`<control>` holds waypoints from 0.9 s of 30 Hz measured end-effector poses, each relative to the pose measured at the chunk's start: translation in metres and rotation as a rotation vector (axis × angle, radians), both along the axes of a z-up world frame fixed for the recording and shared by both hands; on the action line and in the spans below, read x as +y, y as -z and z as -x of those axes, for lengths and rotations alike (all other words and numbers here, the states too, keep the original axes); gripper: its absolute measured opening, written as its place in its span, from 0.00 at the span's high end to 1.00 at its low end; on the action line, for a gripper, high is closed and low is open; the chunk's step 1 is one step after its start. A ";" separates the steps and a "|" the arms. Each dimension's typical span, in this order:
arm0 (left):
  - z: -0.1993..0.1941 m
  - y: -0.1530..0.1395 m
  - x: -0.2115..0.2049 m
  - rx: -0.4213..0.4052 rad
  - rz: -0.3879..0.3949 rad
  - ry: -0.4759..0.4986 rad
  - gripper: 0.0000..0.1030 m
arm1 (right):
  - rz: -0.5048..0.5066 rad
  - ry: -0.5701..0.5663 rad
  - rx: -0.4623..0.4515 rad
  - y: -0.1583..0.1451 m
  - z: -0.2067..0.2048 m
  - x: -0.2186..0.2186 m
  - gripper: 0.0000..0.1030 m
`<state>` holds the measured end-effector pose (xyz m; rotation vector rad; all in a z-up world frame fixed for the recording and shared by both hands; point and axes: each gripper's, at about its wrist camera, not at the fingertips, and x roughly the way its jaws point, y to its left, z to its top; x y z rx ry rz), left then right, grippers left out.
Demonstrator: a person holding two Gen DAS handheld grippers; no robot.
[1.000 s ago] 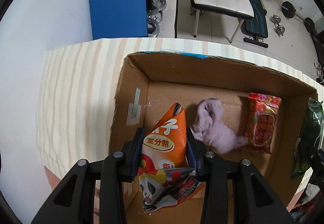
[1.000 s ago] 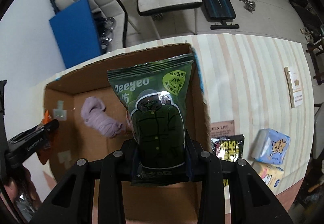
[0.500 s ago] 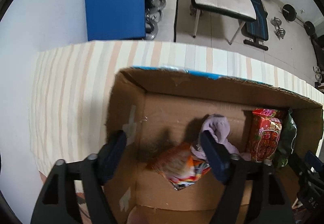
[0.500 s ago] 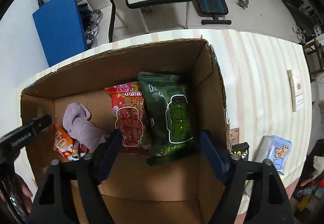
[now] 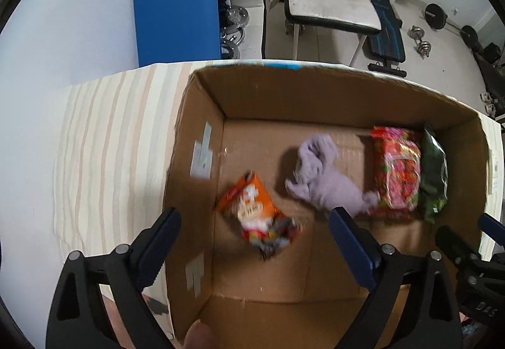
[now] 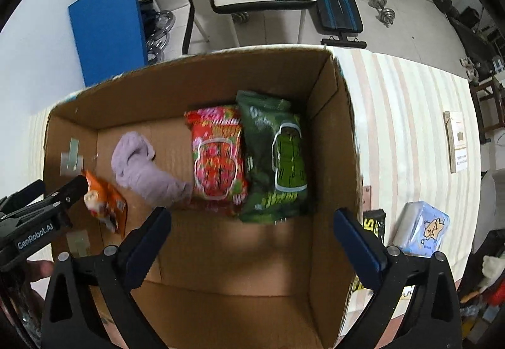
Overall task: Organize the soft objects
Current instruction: 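Move both tools back toward the remaining items beside the box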
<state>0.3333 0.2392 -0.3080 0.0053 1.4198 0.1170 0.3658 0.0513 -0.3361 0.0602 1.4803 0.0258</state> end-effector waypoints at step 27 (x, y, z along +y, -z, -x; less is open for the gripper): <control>0.094 -0.120 -0.113 -0.247 -0.098 0.191 0.07 | -0.158 0.057 -0.162 -0.094 0.131 -0.084 0.00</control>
